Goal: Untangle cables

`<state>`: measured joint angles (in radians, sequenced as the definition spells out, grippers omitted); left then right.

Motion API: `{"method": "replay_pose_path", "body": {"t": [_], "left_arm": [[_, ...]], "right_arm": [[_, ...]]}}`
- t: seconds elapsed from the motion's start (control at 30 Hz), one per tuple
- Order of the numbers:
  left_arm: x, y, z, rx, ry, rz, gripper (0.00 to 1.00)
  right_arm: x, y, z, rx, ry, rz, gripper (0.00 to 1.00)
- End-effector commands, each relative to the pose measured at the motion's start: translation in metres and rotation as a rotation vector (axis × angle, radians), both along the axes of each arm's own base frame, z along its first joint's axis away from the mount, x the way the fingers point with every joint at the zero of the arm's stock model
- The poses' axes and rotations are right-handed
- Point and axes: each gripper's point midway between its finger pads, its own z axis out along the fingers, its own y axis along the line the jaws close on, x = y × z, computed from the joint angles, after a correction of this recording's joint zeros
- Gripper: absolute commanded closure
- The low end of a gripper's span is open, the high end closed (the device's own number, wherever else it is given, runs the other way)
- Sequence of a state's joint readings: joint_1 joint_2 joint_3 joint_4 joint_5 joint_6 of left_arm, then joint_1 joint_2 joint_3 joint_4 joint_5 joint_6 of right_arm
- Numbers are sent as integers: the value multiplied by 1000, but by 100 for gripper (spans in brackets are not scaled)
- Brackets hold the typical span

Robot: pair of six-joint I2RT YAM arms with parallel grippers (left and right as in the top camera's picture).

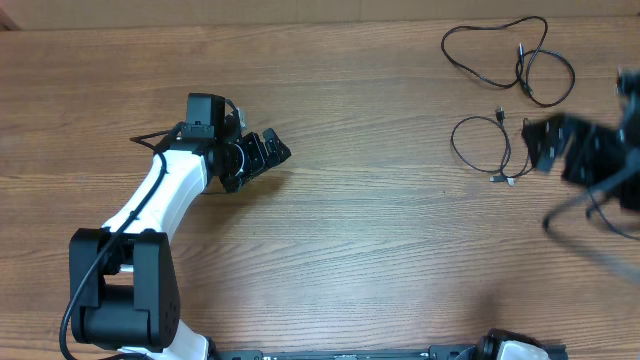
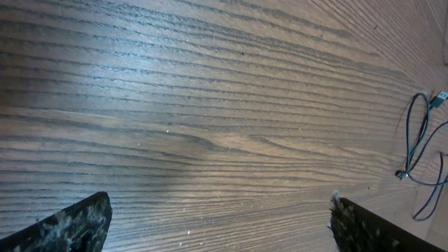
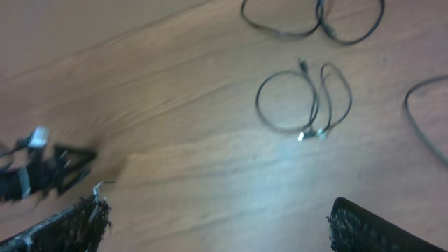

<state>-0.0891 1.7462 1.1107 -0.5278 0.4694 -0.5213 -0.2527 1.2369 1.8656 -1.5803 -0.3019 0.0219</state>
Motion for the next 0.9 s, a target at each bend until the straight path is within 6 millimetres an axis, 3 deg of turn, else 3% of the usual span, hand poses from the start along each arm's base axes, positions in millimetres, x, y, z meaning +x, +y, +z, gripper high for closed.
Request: {"method": "replay_pose_path", "body": {"t": [0.0, 0.07, 0.2, 0.37, 0.53, 0.67, 0.87], "left_arm": [[1, 3, -3, 10, 1, 5, 1], [1, 3, -3, 10, 1, 5, 0], [1, 3, -3, 10, 1, 5, 0], [1, 3, -3, 10, 1, 5, 0], [1, 3, -2, 10, 1, 5, 1], [1, 3, -2, 10, 1, 5, 0], [1, 3, -2, 10, 1, 5, 0]], "right_arm": [[-32, 15, 8, 25, -19, 22, 0], [-56, 21, 11, 21, -31, 22, 0], [-81, 27, 25, -2, -119, 24, 0], [-99, 32, 34, -19, -182, 24, 0], [-100, 37, 32, 2, -182, 43, 0], [-96, 38, 15, 27, -127, 51, 0], [-70, 42, 0, 11, -263, 112, 0]]}}
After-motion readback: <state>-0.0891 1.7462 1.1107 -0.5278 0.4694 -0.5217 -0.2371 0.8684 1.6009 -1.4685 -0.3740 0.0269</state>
